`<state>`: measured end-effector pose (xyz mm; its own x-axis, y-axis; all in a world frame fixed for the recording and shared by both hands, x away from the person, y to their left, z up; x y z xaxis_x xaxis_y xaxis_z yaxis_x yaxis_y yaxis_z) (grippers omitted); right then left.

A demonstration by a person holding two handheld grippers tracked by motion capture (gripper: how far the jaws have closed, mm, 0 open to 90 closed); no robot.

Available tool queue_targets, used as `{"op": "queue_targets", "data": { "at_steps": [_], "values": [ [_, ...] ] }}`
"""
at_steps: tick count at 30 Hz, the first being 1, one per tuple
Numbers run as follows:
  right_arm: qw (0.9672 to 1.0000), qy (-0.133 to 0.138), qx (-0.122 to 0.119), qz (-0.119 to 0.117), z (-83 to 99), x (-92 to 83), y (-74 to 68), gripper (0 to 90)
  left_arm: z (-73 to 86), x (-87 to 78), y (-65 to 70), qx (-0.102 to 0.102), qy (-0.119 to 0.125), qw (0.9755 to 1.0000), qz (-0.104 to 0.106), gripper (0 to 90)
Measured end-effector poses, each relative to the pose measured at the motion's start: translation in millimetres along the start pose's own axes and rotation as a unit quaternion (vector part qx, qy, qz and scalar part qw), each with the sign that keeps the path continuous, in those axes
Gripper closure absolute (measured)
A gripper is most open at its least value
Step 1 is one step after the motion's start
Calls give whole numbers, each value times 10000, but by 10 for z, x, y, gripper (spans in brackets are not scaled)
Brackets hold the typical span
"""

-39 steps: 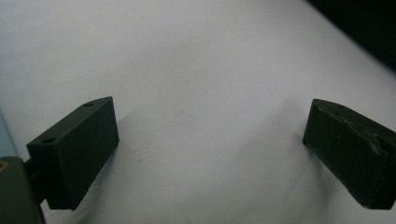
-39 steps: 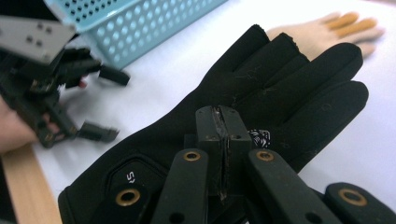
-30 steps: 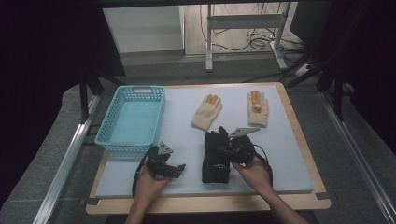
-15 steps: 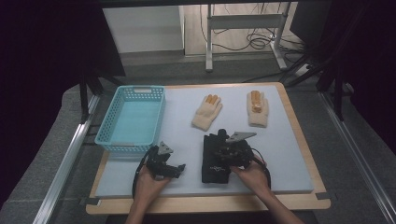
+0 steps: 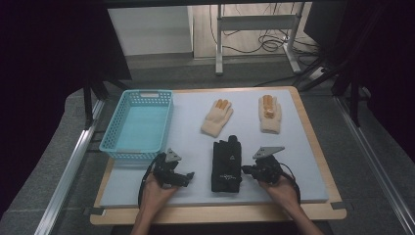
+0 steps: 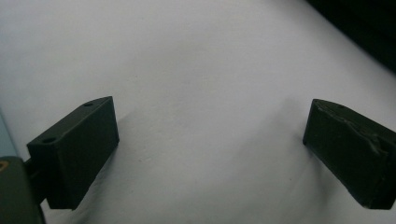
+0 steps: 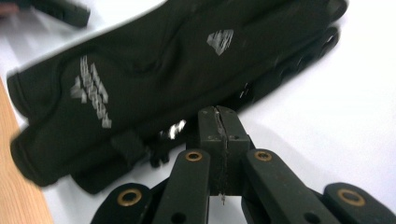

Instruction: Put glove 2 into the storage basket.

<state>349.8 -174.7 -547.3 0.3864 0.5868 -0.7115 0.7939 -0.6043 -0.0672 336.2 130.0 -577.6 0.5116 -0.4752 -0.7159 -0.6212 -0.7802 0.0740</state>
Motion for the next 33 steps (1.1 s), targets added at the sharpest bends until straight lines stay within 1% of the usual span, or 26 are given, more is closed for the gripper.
{"op": "queue_targets", "data": {
  "at_steps": [3,6,8,11,14,16,22,28,30,33],
  "values": [
    [10000,30,-38,-74,47,11,-49,887,20,-29,-13,-9,-62,10000,-23,33],
    [9997,23,-171,-144,50,48,-114,887,54,-75,-64,-79,-157,9998,-74,25],
    [9995,-22,-272,-128,42,87,-160,887,83,-103,-106,-113,-196,9997,-120,16],
    [9993,19,-308,-201,14,135,-215,886,122,-133,-154,-130,-188,9997,-131,6],
    [9991,34,-342,-252,-24,189,-274,885,145,-143,-170,-58,-129,9999,-92,5],
    [9990,49,-379,-250,-59,234,-312,884,150,-141,-173,-22,-92,9999,-81,4],
    [9987,54,-445,-235,-182,381,-426,882,154,-137,-170,-49,-70,9999,-90,1],
    [9985,75,-477,-264,-271,492,-498,868,154,-133,-162,-83,-66,9999,-109,0],
    [9982,65,-535,-258,-278,490,-506,857,154,-133,-166,-69,-62,9999,-102,0],
    [9981,98,-562,-243,-271,432,-478,810,156,-132,-165,-88,-51,9999,-101,0]
  ]
}}
Point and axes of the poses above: each handheld gripper's, and its own axes: x roughly forward along the jaws, z roughly out of its underside, y roughly to its right, the point moved 4 cm from there along x, roughly forward along the jaws, and after that the axes turned 2 degrees about z, right-handed, at the moved point
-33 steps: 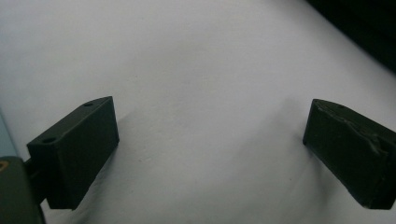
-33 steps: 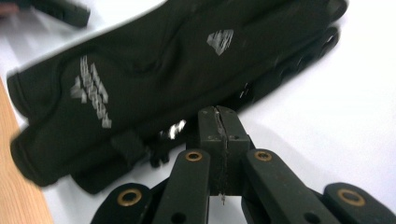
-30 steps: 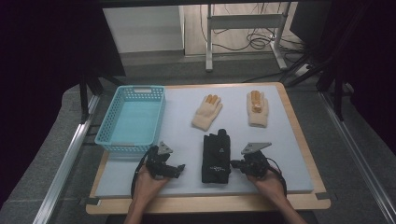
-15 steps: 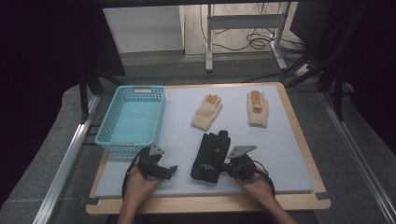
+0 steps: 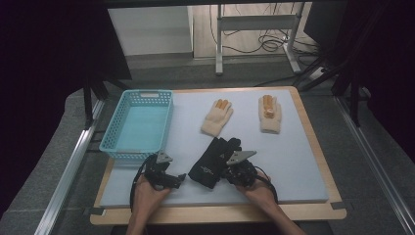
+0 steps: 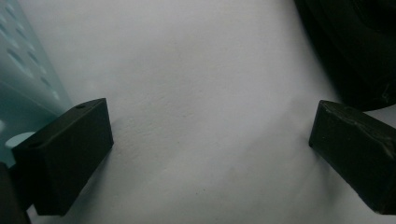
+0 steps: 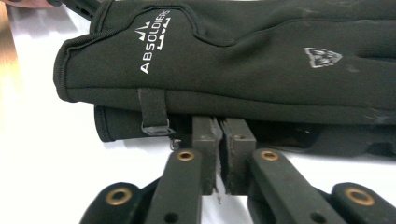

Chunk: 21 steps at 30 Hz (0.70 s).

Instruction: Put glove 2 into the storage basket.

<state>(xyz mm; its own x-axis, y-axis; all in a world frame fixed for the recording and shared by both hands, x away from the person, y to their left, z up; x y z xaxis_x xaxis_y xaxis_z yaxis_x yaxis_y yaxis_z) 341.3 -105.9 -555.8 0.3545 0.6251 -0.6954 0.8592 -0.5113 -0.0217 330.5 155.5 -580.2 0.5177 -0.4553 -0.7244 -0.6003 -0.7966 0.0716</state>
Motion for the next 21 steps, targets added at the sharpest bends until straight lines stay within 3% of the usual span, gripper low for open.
{"op": "queue_targets", "data": {
  "at_steps": [3,9,12,21],
  "values": [
    [9998,78,0,157,36,-109,86,772,1,0,1,2,9,10000,-1,0],
    [9977,207,280,586,173,-357,407,673,2,0,-1,1,17,10000,4,0],
    [9957,226,406,798,254,-465,575,578,2,1,-2,-4,17,10000,9,0],
    [9841,121,771,1593,525,-641,1021,305,2,1,-3,-10,10,10000,17,0]
  ]
}}
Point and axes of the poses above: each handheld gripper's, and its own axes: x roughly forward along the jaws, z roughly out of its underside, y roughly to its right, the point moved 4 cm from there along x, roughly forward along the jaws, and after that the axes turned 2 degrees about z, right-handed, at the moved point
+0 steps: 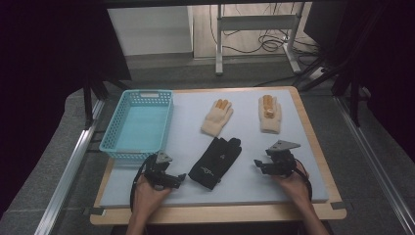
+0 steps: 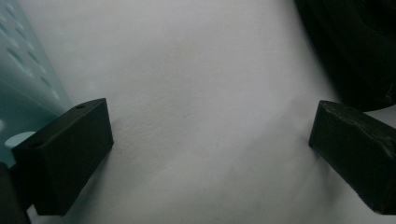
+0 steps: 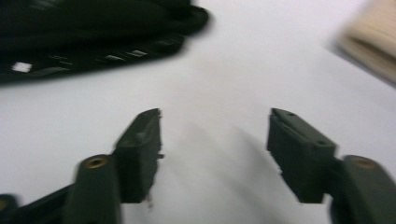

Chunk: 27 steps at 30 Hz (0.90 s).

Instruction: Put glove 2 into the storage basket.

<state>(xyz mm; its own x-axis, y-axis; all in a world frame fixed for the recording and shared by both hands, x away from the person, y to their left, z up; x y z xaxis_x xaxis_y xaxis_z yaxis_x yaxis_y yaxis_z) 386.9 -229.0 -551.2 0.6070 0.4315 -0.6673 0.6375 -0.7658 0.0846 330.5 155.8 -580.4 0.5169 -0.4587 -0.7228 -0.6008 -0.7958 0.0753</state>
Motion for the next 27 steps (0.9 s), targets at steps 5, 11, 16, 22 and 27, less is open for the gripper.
{"op": "queue_targets", "data": {
  "at_steps": [5,11,16,22,27],
  "values": [
    [9993,-71,299,190,97,-13,198,227,-1,-1,-1,-8,1,10000,7,0],
    [9988,-34,486,-14,110,-23,241,202,0,-13,-4,18,-2,10000,32,5],
    [9993,-79,326,132,110,-12,212,201,-14,-97,-13,-70,-93,9999,113,24],
    [9994,-83,280,181,112,-8,200,200,-151,-274,102,-247,203,9979,558,23],
    [9994,-81,280,186,112,-8,199,201,-374,-284,313,-101,286,9966,764,13]
  ]
}}
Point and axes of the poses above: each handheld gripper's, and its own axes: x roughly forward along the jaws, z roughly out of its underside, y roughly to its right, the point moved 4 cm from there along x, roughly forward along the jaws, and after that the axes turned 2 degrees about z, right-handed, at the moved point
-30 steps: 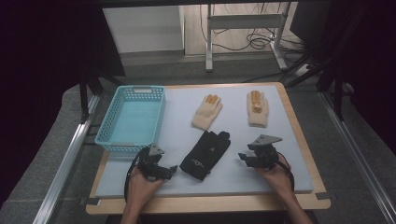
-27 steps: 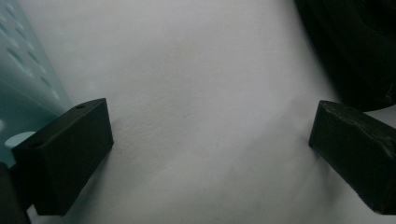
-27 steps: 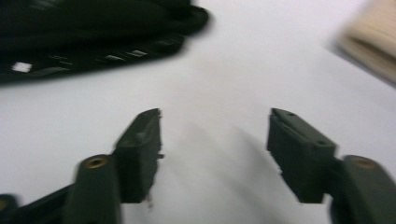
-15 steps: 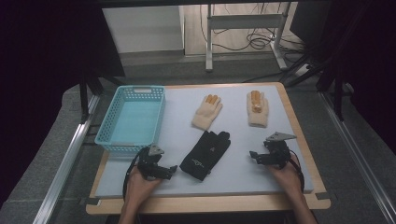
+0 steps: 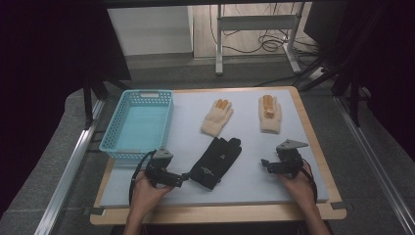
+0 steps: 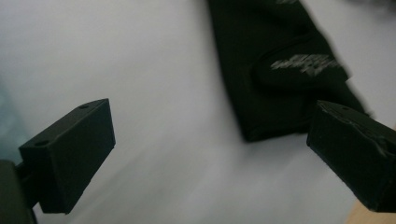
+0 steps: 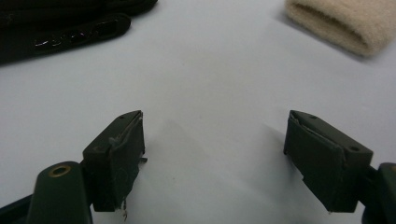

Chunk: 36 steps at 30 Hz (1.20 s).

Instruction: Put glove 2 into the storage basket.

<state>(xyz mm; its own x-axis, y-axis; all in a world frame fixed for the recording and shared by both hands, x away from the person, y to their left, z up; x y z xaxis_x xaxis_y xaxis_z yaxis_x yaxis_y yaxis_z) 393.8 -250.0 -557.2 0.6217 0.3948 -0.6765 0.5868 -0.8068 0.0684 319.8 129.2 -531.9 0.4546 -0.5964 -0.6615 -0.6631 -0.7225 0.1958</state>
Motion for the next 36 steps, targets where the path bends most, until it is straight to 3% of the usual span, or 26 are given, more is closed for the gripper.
{"op": "queue_targets", "data": {
  "at_steps": [7,10,17,19,21,26,29,33,36],
  "values": [
    [10000,3,-2,3,1,0,0,200,-265,331,175,173,-281,9992,213,0],
    [10000,4,-3,1,1,0,0,200,-354,499,201,25,-352,9980,530,0],
    [10000,5,-5,2,1,0,0,200,-442,795,225,-34,-705,9969,359,0],
    [10000,4,-4,2,1,0,-1,200,-454,861,277,-4,-771,9961,433,0],
    [10000,5,-5,3,1,0,-1,200,-458,922,347,116,-905,9951,373,0],
    [10000,5,-8,4,1,0,-1,200,-445,998,479,434,-1121,9927,-86,0],
    [10000,6,-8,6,2,0,-1,200,-404,1039,491,674,-1308,9879,-497,0],
    [10000,7,-12,9,2,0,-2,200,-410,1036,390,306,-1228,9908,-480,3],
    [10000,7,-12,9,2,0,-2,200,-411,1025,420,379,-1263,9899,-525,33]
  ]
}}
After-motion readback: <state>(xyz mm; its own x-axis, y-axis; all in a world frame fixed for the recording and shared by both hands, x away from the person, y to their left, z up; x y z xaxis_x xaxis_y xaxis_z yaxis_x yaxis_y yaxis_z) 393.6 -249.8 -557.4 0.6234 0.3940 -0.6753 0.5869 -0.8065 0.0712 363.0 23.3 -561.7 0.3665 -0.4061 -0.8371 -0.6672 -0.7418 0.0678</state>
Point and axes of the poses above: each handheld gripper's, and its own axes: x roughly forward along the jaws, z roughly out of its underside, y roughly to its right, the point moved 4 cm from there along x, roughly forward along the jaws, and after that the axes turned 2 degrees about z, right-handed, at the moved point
